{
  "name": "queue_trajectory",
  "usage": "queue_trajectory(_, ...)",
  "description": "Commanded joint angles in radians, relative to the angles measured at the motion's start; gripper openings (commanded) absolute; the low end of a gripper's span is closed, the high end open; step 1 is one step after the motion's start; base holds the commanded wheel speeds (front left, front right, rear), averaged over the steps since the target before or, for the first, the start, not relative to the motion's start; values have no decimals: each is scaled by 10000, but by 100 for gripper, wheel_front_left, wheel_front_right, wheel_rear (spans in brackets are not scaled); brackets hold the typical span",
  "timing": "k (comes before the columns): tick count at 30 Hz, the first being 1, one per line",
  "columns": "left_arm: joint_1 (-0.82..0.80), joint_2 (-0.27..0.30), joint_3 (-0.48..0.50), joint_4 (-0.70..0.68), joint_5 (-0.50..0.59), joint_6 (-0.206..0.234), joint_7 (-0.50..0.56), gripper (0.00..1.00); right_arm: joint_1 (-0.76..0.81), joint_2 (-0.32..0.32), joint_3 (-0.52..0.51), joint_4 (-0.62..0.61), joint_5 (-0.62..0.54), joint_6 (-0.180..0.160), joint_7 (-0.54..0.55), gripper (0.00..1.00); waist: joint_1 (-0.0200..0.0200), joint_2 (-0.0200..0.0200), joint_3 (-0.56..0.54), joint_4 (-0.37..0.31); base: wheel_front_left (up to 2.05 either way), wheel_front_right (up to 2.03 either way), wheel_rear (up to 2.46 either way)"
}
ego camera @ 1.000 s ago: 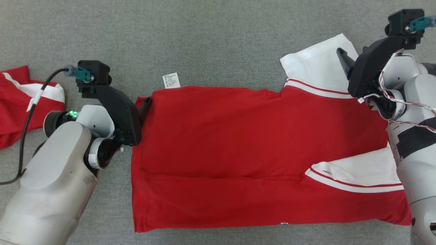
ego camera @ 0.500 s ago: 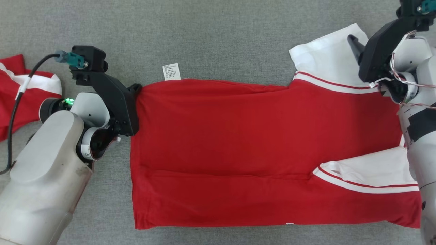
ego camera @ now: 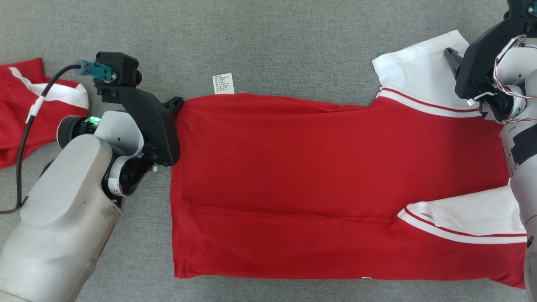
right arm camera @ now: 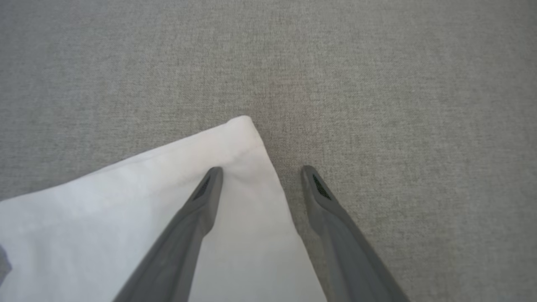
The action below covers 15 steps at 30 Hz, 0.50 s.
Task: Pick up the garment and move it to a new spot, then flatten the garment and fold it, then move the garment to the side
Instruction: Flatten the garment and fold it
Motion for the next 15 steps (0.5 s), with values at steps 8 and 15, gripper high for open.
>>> queue_trajectory(8, 151, 180, 76, 113, 386, 238, -869, 0, -147, 26, -312, 455, -447, -23, -898, 0, 0, -1, 28, -1, 0, 0, 0)
queue_trajectory(15, -62, 24, 278, 301, 708, 300, -2267, 0, -451, 279, -784, 606, -873, -23, -2227, 0, 0, -1, -15, -179, 0, 0, 0)
